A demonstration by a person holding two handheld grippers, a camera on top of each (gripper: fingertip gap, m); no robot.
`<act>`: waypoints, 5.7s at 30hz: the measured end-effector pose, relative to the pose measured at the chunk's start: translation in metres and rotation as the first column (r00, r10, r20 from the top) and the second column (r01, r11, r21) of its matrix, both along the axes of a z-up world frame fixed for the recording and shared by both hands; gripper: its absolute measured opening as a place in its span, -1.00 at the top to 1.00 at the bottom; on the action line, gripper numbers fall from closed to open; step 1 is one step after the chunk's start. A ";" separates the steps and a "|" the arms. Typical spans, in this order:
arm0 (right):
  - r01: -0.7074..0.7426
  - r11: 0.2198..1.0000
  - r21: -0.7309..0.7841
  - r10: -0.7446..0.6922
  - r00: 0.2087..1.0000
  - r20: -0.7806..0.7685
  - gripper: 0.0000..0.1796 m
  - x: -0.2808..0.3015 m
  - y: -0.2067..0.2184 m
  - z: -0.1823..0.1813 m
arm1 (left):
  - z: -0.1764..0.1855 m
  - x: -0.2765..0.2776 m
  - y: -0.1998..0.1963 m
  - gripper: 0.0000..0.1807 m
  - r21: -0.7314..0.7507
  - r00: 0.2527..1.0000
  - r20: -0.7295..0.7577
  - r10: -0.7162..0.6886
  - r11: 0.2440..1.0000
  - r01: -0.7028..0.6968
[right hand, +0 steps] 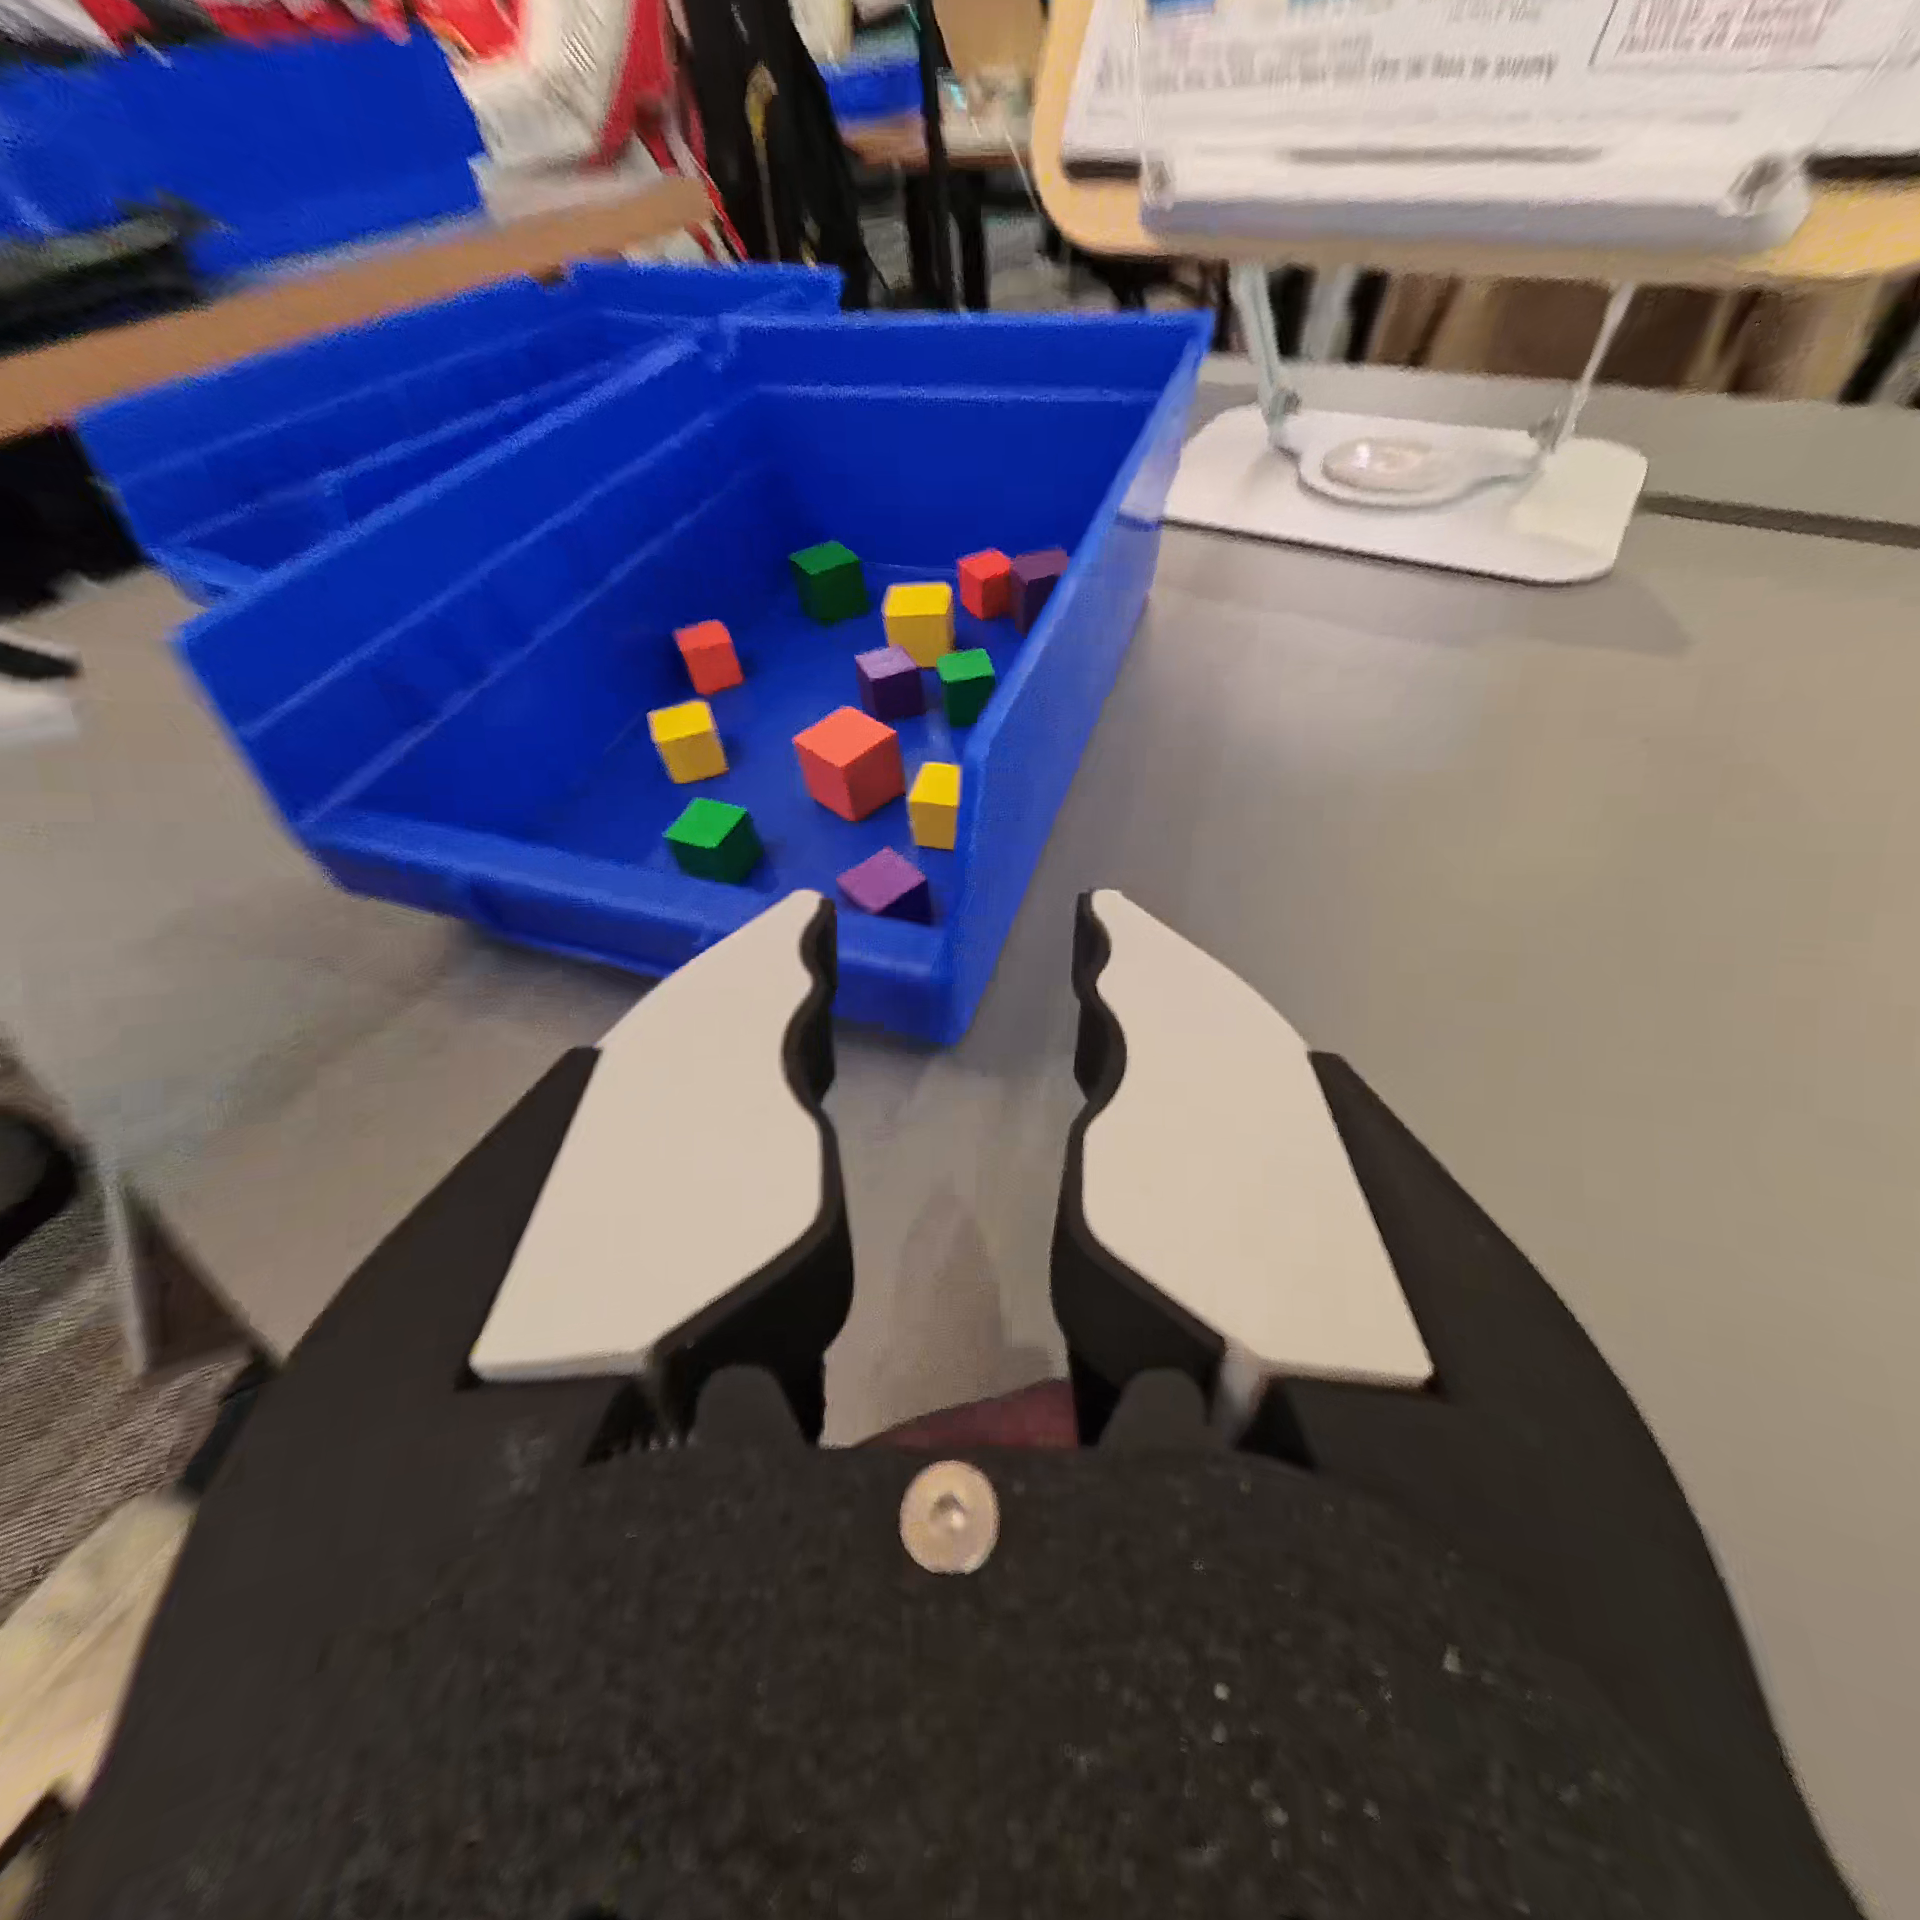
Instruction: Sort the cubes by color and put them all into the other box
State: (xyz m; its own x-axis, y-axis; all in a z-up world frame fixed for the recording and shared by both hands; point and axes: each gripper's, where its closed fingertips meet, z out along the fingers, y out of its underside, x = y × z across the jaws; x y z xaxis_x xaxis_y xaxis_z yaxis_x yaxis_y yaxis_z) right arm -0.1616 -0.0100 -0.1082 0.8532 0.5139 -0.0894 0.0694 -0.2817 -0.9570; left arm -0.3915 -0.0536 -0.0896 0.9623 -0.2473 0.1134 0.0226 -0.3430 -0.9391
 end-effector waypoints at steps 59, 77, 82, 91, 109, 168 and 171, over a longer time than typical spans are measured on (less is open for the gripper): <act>-0.296 0.955 0.019 0.296 0.955 0.005 0.52 -0.282 -0.078 -0.004 | -0.034 -0.217 -0.104 0.96 -0.041 0.862 -0.008 0.507 0.861 -0.506; 0.261 0.889 0.377 -0.192 0.959 -0.210 0.93 -0.055 -0.011 0.165 | 0.164 -0.001 0.005 0.95 0.515 0.957 -0.156 0.245 0.847 -0.133; 0.496 0.846 0.194 -0.452 0.862 -0.231 0.93 0.125 0.026 0.150 | 0.165 0.181 0.077 0.93 0.406 0.984 -0.172 -0.037 0.908 0.105; 0.606 0.794 -0.044 -0.606 0.795 0.008 0.93 0.371 0.038 0.058 | 0.024 0.421 0.115 0.90 0.069 0.962 -0.057 -0.269 0.960 0.272; 0.594 0.788 0.162 -0.610 0.790 0.065 0.56 0.346 0.031 0.104 | 0.056 0.261 0.026 0.42 0.079 0.936 -0.131 -0.325 0.938 0.337; -0.138 0.984 0.109 0.142 0.990 -0.028 0.44 -0.223 0.003 0.048 | 0.042 -0.232 0.115 0.52 0.070 0.964 0.000 0.265 0.962 -0.265; -0.094 0.981 0.171 0.090 0.996 0.027 0.49 -0.123 -0.017 0.059 | 0.081 -0.149 0.071 0.56 0.189 0.989 0.104 0.101 0.975 -0.119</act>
State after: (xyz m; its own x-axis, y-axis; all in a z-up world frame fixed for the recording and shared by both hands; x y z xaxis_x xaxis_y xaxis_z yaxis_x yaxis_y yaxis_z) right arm -0.2849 -0.0268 -0.0496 0.8023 0.5965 0.0228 0.1058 -0.1045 -0.9889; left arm -0.5407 0.0177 -0.0090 0.9723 -0.1663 0.1642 0.1406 -0.1451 -0.9794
